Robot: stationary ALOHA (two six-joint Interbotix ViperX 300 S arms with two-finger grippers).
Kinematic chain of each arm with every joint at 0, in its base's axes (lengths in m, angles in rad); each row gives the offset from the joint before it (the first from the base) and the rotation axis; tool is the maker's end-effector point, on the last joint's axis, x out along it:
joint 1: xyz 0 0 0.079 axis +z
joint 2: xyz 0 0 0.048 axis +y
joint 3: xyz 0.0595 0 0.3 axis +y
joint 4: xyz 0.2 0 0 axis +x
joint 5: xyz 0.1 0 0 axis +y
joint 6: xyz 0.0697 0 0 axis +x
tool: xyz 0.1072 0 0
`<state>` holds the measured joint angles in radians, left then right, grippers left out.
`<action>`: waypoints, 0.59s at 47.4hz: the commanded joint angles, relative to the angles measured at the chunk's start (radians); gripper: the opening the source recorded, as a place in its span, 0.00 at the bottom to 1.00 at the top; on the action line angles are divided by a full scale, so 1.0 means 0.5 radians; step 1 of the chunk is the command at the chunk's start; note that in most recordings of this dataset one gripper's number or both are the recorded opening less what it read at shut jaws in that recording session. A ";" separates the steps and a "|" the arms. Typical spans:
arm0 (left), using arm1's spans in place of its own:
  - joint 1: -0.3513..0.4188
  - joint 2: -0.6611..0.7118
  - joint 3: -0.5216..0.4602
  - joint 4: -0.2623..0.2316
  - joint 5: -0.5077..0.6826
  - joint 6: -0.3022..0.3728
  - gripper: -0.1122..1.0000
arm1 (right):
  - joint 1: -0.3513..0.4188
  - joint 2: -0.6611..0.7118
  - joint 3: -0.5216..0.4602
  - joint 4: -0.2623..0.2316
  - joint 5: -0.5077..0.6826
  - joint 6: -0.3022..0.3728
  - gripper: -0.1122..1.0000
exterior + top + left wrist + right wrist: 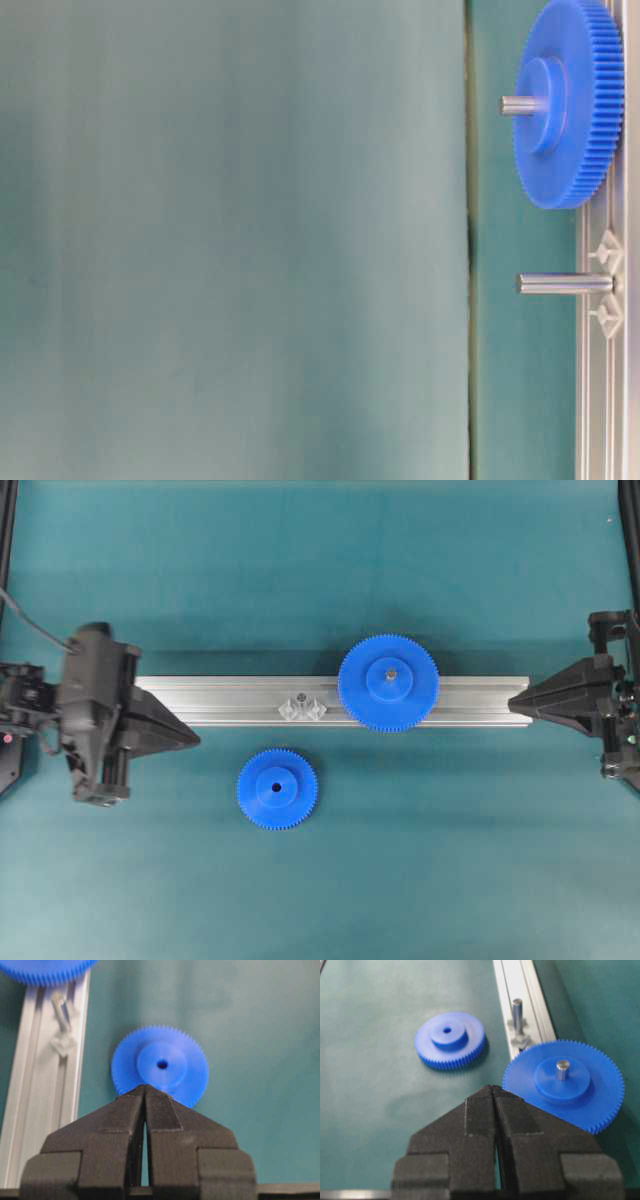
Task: Find the location of the shaft and insert the small gear.
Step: 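Move the left gripper toward the small blue gear on the table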
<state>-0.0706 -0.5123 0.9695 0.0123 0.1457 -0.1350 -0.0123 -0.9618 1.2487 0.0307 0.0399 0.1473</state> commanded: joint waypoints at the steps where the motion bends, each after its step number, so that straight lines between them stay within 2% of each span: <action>1: -0.009 0.052 -0.101 0.003 0.049 0.000 0.08 | -0.009 0.009 -0.037 0.006 0.012 0.018 0.10; 28: -0.086 0.454 -0.402 0.006 0.282 0.003 0.08 | -0.015 0.009 -0.040 0.006 0.049 0.018 0.10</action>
<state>-0.1058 -0.2945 0.8115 0.0123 0.2807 -0.1350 -0.0169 -0.9649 1.2487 0.0322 0.0706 0.1473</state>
